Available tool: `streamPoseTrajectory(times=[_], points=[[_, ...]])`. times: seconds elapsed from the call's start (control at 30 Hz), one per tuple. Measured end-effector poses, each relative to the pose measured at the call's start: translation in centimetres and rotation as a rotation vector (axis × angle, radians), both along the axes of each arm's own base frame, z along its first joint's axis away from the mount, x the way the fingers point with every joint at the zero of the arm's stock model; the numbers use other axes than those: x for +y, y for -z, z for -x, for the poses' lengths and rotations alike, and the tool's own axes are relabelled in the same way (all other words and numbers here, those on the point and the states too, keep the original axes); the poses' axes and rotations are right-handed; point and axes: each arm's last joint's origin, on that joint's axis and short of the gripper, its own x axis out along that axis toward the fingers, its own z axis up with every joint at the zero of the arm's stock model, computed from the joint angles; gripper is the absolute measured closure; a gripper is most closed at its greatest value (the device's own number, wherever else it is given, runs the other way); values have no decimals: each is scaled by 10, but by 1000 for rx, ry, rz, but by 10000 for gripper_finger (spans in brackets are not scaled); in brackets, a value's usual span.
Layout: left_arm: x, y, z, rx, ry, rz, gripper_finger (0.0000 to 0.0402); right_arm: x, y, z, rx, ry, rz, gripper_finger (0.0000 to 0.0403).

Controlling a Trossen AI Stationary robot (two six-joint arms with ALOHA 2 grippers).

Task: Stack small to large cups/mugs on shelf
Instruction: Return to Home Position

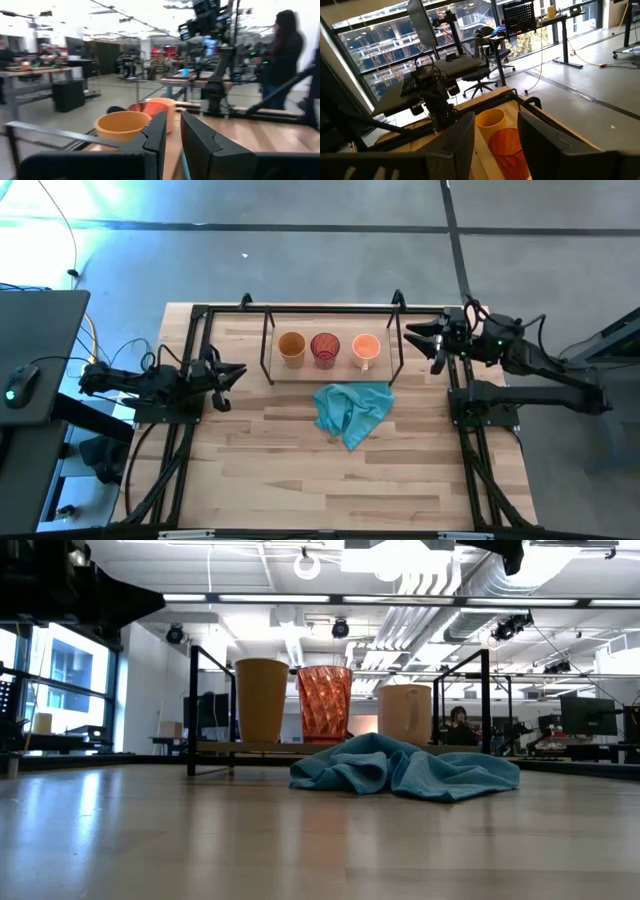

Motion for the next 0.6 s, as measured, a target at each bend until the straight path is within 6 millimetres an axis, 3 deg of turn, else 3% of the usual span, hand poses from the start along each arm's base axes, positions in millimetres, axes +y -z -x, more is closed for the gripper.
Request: streamPoseTrajectory(times=[0.4,0.6], points=[[-9,2,-3,-18,323,45,355,-5,0,1,-11,23,-40,263],[-11,12,-4,85,398,66,355,-5,0,1,-11,26,-43,263]])
